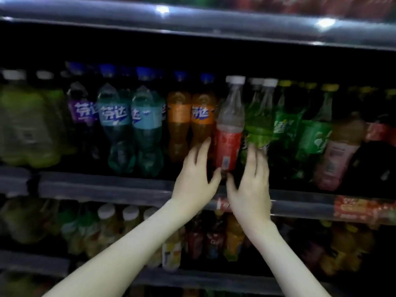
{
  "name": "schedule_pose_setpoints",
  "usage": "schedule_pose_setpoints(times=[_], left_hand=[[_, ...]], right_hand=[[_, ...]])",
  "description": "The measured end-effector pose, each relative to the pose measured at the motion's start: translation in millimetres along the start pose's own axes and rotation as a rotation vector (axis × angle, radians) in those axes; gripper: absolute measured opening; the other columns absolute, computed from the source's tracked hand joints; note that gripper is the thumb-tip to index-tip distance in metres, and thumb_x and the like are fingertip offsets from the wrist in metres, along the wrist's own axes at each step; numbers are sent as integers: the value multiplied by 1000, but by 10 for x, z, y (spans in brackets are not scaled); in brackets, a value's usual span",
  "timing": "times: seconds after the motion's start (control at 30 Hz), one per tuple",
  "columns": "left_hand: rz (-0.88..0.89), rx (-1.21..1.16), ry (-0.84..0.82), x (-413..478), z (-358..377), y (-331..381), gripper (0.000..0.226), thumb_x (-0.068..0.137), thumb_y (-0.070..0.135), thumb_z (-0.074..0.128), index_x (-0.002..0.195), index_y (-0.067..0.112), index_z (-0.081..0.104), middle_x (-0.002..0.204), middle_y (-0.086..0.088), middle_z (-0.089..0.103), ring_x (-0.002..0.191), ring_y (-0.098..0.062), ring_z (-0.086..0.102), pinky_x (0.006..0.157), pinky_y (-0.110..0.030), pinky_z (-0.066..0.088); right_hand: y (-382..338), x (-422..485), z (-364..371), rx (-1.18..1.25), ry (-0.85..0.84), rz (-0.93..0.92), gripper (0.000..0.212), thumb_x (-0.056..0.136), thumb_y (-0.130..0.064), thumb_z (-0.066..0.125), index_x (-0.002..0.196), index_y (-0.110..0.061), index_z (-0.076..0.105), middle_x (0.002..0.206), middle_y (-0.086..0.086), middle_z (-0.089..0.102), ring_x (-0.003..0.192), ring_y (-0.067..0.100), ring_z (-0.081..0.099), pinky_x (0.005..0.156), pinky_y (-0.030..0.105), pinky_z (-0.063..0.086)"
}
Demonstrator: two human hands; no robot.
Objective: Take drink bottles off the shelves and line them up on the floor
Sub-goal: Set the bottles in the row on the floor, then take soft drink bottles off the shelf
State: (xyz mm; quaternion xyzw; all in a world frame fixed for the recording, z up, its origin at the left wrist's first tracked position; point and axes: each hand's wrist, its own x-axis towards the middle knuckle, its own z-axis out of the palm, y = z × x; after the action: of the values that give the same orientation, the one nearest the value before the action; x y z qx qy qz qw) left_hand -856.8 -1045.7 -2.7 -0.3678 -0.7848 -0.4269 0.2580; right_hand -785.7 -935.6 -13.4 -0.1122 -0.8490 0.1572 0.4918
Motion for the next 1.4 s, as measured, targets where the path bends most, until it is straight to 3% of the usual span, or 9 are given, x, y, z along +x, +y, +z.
schedule_pose_setpoints(times=[0.1, 0.33, 0.5, 0.6, 0.73, 0.87, 1.07, 1.23, 1.4], left_hand=[[12, 69, 16, -435, -332, -289, 55, 92, 29, 53, 142, 13, 39, 140, -4, 44, 130, -14, 39, 102, -3, 21], [-159, 297, -3, -1683, -1722, -1295, 45, 93, 28, 45, 135, 10, 50, 131, -3, 55, 122, -12, 49, 98, -21, 45], [-492, 446, -38, -2737, -3126, -2124, 45, 96, 26, 50, 140, 18, 43, 136, 5, 49, 118, -11, 51, 92, -24, 47], [-689, 546, -102, -3435, -3985, -2572, 47, 98, 30, 47, 143, 21, 37, 139, 6, 45, 119, -13, 49, 89, -20, 39], [-964, 580, -128, -4219, -4991, -3080, 49, 98, 31, 45, 145, 20, 33, 143, 2, 40, 127, -17, 44, 97, -30, 41], [-1159, 616, -78, -4752, -5751, -3691, 47, 97, 28, 45, 143, 20, 35, 139, -2, 42, 127, -20, 43, 98, -31, 40], [-1358, 570, -13, -5373, -6590, -4921, 49, 97, 20, 47, 144, 12, 34, 139, -6, 40, 128, -22, 40, 100, -27, 33], [-1480, 573, -31, -5756, -7436, -6386, 53, 90, 23, 47, 141, 11, 39, 134, -10, 44, 125, -30, 44, 101, -38, 39], [-1537, 605, -55, -6171, -8132, -7772, 51, 96, 20, 45, 145, 14, 33, 142, -6, 39, 127, -24, 41, 95, -29, 37]], right_hand=[[-380, -406, 223, 107, -33, -128, 59, 86, -8, 64, 140, -1, 41, 138, 15, 47, 130, 28, 42, 108, 40, 39], [-1834, -1327, 1082, 377, -414, -248, 39, 90, -11, 63, 128, -5, 53, 123, 7, 59, 118, 15, 44, 100, 30, 42], [-3362, -2128, 1790, 513, -670, -359, 35, 91, -12, 59, 125, -6, 54, 120, 6, 59, 113, 18, 49, 97, 32, 46], [-4248, -2665, 2213, 534, -841, -453, 39, 93, -15, 55, 131, -5, 50, 124, 7, 57, 117, 23, 51, 98, 31, 43], [-5317, -3236, 2660, 561, -1037, -541, 41, 97, -20, 49, 137, -10, 44, 129, 5, 52, 122, 20, 48, 97, 28, 42], [-6158, -3592, 3203, 564, -1152, -582, 43, 97, -17, 48, 139, -10, 41, 133, 5, 50, 127, 20, 42, 100, 24, 34], [-7234, -4216, 4544, 536, -1321, -601, 44, 96, -14, 48, 140, -9, 40, 133, 6, 49, 127, 21, 41, 100, 28, 36], [-8404, -4810, 6011, 510, -1496, -631, 50, 97, -14, 45, 145, -13, 31, 141, 4, 42, 133, 18, 34, 103, 28, 34], [-9427, -5526, 7331, 382, -1643, -684, 52, 97, -11, 41, 147, -13, 27, 138, 5, 44, 128, 20, 39, 103, 29, 36]])
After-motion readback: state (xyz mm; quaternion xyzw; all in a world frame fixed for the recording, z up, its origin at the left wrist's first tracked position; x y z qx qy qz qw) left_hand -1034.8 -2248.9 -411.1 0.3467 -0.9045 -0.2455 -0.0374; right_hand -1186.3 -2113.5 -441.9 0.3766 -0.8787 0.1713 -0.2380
